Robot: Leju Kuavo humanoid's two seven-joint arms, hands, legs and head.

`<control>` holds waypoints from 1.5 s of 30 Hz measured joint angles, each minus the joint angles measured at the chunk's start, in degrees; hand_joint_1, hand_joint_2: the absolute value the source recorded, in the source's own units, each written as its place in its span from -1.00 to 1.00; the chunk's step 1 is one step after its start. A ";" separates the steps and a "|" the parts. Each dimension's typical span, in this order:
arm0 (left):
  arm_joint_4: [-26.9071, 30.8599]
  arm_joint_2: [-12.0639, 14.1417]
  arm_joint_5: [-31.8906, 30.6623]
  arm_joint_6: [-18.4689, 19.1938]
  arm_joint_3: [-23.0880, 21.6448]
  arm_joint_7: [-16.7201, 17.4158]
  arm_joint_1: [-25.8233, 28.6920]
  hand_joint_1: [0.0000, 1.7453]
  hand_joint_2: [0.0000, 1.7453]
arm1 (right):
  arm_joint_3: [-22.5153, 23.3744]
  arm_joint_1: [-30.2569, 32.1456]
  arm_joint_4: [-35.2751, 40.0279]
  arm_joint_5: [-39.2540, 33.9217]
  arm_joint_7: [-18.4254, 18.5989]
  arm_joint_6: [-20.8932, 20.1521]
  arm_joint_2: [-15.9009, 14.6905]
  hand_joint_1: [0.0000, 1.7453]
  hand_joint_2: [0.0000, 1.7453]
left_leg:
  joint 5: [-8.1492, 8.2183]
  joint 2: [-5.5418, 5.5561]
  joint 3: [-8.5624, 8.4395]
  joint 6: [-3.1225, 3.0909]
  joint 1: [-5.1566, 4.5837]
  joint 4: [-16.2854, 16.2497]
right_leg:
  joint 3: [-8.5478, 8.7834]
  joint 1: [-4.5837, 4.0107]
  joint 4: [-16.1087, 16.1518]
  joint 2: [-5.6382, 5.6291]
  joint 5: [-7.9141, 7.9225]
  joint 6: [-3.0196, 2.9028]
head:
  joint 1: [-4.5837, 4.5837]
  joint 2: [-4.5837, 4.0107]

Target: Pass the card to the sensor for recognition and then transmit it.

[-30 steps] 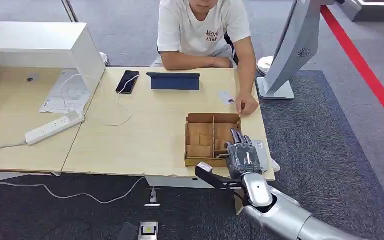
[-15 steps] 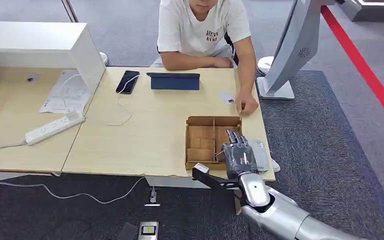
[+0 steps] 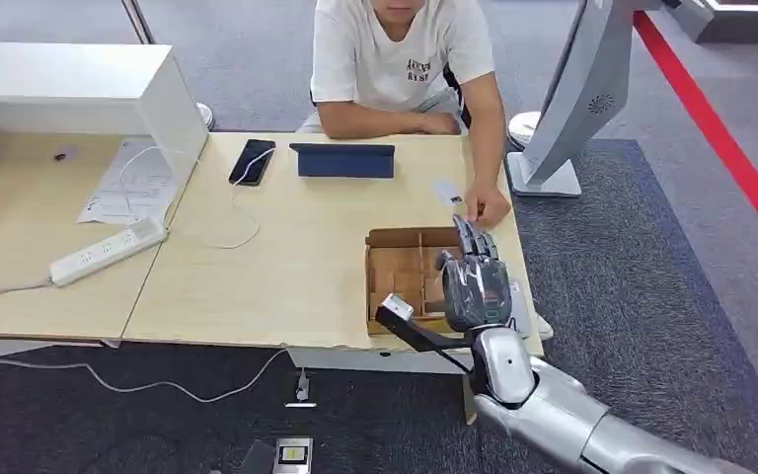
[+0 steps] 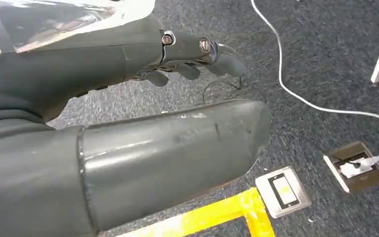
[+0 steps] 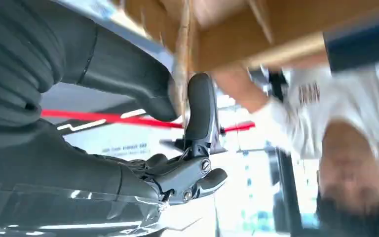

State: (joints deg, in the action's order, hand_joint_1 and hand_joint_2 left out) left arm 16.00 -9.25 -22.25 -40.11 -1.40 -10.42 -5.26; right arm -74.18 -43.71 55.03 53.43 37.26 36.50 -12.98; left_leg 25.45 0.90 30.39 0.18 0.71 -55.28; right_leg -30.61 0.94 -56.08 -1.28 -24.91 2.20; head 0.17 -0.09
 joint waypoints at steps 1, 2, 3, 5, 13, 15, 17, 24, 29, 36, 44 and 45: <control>0.00 -0.04 -0.41 0.00 0.17 0.02 -0.04 -1.00 -1.00 | 0.39 -0.60 0.94 1.36 0.88 0.70 -0.24 1.00 1.00 | 0.00 -0.01 0.00 0.00 0.00 0.00 | 0.00 0.00 0.00 0.00 0.00 0.00 | -0.02 0.00; 0.00 -0.13 -0.86 0.00 0.44 0.02 -0.09 -1.00 -1.00 | 0.72 -1.33 1.56 2.26 1.49 0.97 -0.46 1.00 1.00 | 0.00 -0.02 -0.02 0.00 0.00 -0.01 | 0.00 0.00 0.00 0.00 0.00 0.00 | -0.02 0.00; 0.00 -0.17 -1.27 0.00 0.72 0.02 -0.13 -1.00 -1.00 | 0.94 -1.98 2.32 3.45 1.92 0.90 -0.76 1.00 1.00 | -0.01 -0.02 -0.02 -0.01 0.00 -0.01 | 0.00 0.00 0.00 0.00 0.00 0.00 | -0.02 0.00; 0.00 -0.35 -1.99 0.00 1.31 -0.02 -0.24 -1.00 -1.00 | 1.82 -2.74 4.36 5.43 2.34 0.53 -1.42 1.00 1.00 | -0.01 -0.01 -0.02 -0.02 0.00 -0.01 | 0.01 0.00 0.01 0.00 0.01 0.00 | -0.04 0.00; 0.00 -0.68 -2.60 0.00 1.88 -0.42 -0.99 -1.00 -1.00 | 5.62 -4.03 12.83 8.77 2.41 -6.11 -3.78 1.00 1.00 | -0.01 -0.02 -0.01 -0.02 0.00 -0.01 | 0.00 0.00 0.01 0.00 0.01 0.01 | 0.00 0.00; -0.02 -0.72 -1.86 0.00 1.88 -0.53 -1.14 -1.00 -1.00 | 5.71 -4.63 14.14 7.53 2.41 -8.54 -4.04 1.00 1.00 | -0.01 -0.02 -0.01 -0.02 0.00 0.00 | 0.00 0.00 0.00 0.00 0.01 0.00 | 0.00 0.00; -0.04 -0.79 -1.08 0.00 1.88 -0.68 -1.38 -1.00 -1.00 | 5.64 -5.46 14.93 5.78 2.41 -10.83 -4.22 1.00 1.00 | -0.02 -0.01 0.00 -0.01 0.00 0.00 | 0.01 0.00 0.00 0.00 0.01 0.00 | -0.02 0.00; -0.09 -0.74 2.27 0.42 0.39 2.30 -2.09 -1.00 -1.00 | 4.20 -11.11 14.10 -5.94 2.41 -19.11 -3.69 1.00 1.00 | -0.05 -0.01 0.03 0.00 0.00 0.00 | -0.01 0.00 -0.02 0.00 0.06 0.02 | -0.02 0.00; 0.00 -0.44 5.49 0.52 -2.17 4.37 -2.26 -1.00 -1.00 | 2.97 -15.16 10.93 -9.18 2.41 -21.37 -2.01 1.00 1.00 | -0.07 0.00 0.04 -0.02 0.00 0.00 | -0.01 0.00 -0.03 0.00 0.06 0.02 | -0.02 0.00; 0.50 0.15 11.76 0.09 -7.17 5.35 -2.20 -1.00 -1.00 | 0.81 -18.81 4.24 -12.34 2.41 -19.36 1.31 1.00 1.00 | -0.07 0.03 0.06 -0.02 0.01 0.00 | -0.03 -0.01 -0.03 0.01 0.06 0.01 | 0.00 0.00; 0.96 0.76 12.52 0.00 -10.64 6.23 -2.11 -1.00 -1.00 | 0.20 -19.65 -1.67 -12.74 2.43 -17.40 2.82 1.00 1.00 | -0.08 0.03 0.05 -0.03 0.00 -0.01 | -0.03 0.00 -0.02 0.01 0.06 0.02 | 0.00 0.00; 1.01 0.81 12.50 0.00 -10.95 6.29 -2.12 -1.00 -1.00 | 0.26 -19.65 -2.60 -12.61 2.43 -17.22 2.93 1.00 1.00 | -0.08 0.02 0.05 -0.03 0.00 -0.01 | -0.02 0.00 -0.02 0.01 0.07 0.02 | -0.02 0.00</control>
State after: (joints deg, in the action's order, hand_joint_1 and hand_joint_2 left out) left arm 17.00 -8.44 -9.75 -40.11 -12.35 -4.13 -7.38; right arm -73.92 -63.36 52.43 40.83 39.69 19.28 -10.05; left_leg 25.37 0.92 30.44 0.15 0.71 -55.29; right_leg -30.63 0.94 -56.10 -1.27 -24.84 2.22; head 0.15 -0.09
